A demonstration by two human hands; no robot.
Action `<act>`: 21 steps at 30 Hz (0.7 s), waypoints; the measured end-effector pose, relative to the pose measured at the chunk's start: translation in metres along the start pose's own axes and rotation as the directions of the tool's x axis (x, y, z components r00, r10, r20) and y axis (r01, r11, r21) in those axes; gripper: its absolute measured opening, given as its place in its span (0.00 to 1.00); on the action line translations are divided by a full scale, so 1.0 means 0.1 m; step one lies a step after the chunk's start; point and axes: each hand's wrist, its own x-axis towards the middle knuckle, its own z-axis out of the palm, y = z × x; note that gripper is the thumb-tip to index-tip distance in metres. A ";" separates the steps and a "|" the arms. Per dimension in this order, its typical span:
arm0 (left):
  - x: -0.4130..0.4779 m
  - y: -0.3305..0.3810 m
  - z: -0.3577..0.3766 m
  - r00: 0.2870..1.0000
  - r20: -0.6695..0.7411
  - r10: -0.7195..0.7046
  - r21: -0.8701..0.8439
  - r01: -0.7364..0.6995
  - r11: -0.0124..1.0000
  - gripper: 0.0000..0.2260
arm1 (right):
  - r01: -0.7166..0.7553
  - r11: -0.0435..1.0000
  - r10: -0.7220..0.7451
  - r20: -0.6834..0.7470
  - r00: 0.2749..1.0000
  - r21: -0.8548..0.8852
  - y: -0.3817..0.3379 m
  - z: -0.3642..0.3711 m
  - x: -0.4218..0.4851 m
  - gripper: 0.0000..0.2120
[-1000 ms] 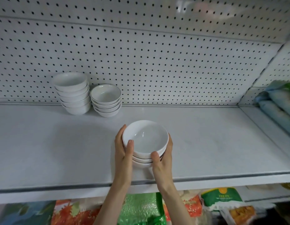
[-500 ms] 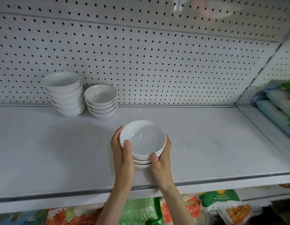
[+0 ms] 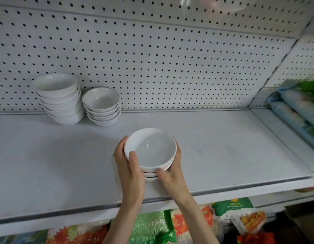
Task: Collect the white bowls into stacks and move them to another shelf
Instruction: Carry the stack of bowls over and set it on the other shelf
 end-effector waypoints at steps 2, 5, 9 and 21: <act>0.00 0.00 -0.01 1.000 0.023 0.001 0.005 -0.002 1.000 0.17 | -0.009 1.000 0.010 0.034 0.999 -0.024 0.03 -0.03 0.00 0.56; 0.01 0.00 -0.01 0.999 0.035 -0.008 0.004 0.008 1.000 0.18 | 0.012 0.998 -0.010 0.041 0.999 -0.063 0.06 -0.03 -0.01 0.59; 0.11 -0.05 -0.04 0.996 0.080 -0.026 -0.018 0.027 0.999 0.20 | 0.033 0.997 -0.035 -0.024 0.999 -0.073 0.11 0.02 0.02 0.57; 1.33 0.13 -0.81 0.878 0.340 0.335 0.634 -0.478 0.608 0.24 | 0.077 0.995 -0.086 -0.152 0.985 -0.064 0.16 0.12 0.99 0.49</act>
